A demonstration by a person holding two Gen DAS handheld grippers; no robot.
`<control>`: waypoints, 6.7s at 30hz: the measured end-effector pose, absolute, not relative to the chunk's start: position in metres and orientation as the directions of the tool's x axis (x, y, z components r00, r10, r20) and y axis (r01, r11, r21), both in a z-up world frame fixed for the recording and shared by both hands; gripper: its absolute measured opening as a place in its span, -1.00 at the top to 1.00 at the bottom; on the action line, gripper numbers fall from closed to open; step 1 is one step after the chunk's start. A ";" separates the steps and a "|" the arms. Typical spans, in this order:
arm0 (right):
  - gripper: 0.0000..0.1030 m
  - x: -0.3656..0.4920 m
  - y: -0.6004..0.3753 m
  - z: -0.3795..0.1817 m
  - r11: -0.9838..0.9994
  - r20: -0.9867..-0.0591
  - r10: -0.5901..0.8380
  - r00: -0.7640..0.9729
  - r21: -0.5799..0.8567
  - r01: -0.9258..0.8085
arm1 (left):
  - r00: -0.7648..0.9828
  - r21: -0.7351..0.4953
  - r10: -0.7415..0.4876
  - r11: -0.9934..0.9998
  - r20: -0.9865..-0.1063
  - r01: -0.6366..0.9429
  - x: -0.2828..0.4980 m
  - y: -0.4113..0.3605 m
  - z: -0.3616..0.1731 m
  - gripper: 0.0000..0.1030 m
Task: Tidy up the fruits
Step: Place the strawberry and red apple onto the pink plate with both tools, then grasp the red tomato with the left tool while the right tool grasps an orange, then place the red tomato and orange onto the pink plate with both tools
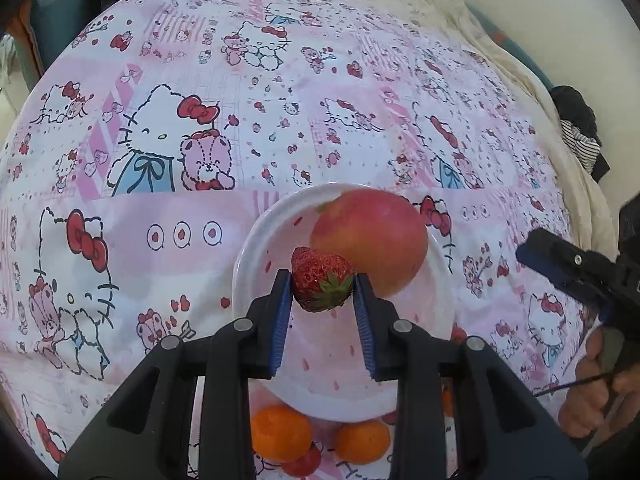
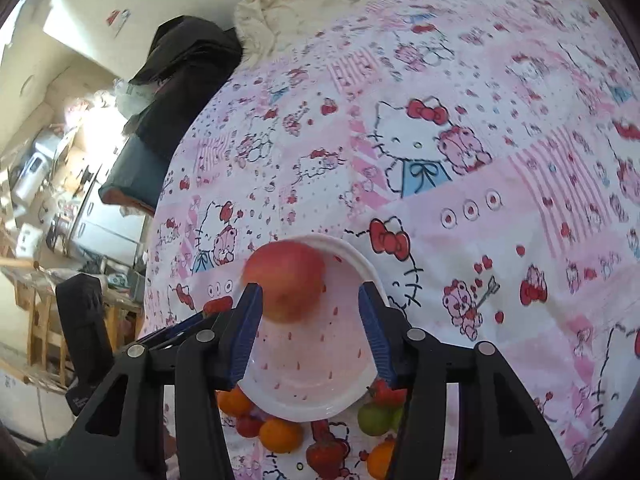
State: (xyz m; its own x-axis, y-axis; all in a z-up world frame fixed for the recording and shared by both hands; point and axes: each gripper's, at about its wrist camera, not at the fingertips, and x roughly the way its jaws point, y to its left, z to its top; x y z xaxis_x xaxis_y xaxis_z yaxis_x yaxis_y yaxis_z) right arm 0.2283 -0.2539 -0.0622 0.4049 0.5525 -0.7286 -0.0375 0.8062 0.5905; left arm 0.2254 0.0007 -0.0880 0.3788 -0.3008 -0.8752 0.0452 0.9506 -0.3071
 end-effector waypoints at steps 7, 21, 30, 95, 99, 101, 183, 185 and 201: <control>-0.40 0.227 -0.249 -0.062 0.817 -0.739 0.544 0.398 0.574 -0.053 | 0.393 -0.262 -0.250 0.965 -0.885 0.023 0.220 0.007 -0.092 0.47; -0.62 0.228 -0.253 -0.071 0.827 -0.760 0.528 0.379 0.561 -0.027 | 0.317 -0.175 -0.199 0.979 -0.927 0.102 0.205 -0.028 -0.125 0.47; -0.63 0.228 -0.256 -0.069 0.821 -0.758 0.538 0.370 0.570 -0.028 | 0.384 -0.105 -0.143 0.987 -0.912 0.117 0.206 -0.027 -0.117 -0.50; -0.63 0.119 -0.256 -0.093 0.910 -0.870 0.399 0.290 0.415 -0.005 | 0.204 -0.160 -0.138 0.982 -0.969 -0.097 0.112 -0.008 -0.134 0.47; -0.55 0.119 -0.254 -0.108 0.917 -0.894 0.387 0.226 0.398 0.007 | 0.216 -0.190 -0.166 0.977 -0.962 -0.092 0.103 -0.001 -0.118 0.47; -0.34 0.119 -0.252 -0.116 0.923 -0.906 0.378 0.190 0.386 0.006 | 0.232 -0.204 -0.179 0.975 -0.956 -0.087 0.098 0.003 -0.105 0.47; -0.32 0.257 -0.206 -0.130 0.843 -0.818 0.538 0.203 0.524 -0.123 | 0.397 -0.142 -0.132 0.990 -0.908 0.003 0.179 -0.041 -0.117 -0.47; -0.45 0.257 -0.207 -0.129 0.841 -0.815 0.542 0.206 0.528 -0.122 | 0.405 -0.149 -0.138 0.989 -0.904 0.005 0.178 -0.041 -0.115 -0.61; -0.68 0.247 -0.216 -0.100 0.835 -0.788 0.549 0.280 0.533 -0.138 | 0.476 -0.151 -0.127 0.988 -0.870 -0.012 0.170 -0.031 -0.084 -0.72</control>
State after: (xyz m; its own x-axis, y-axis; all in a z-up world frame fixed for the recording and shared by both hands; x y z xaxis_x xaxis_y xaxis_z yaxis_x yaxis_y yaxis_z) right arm 0.2471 -0.2158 -0.0995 0.2796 0.5488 -0.7878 -0.1384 0.8350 0.5326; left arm 0.1704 -0.0308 -0.0840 0.4757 -0.1269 -0.8704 -0.0124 0.9885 -0.1509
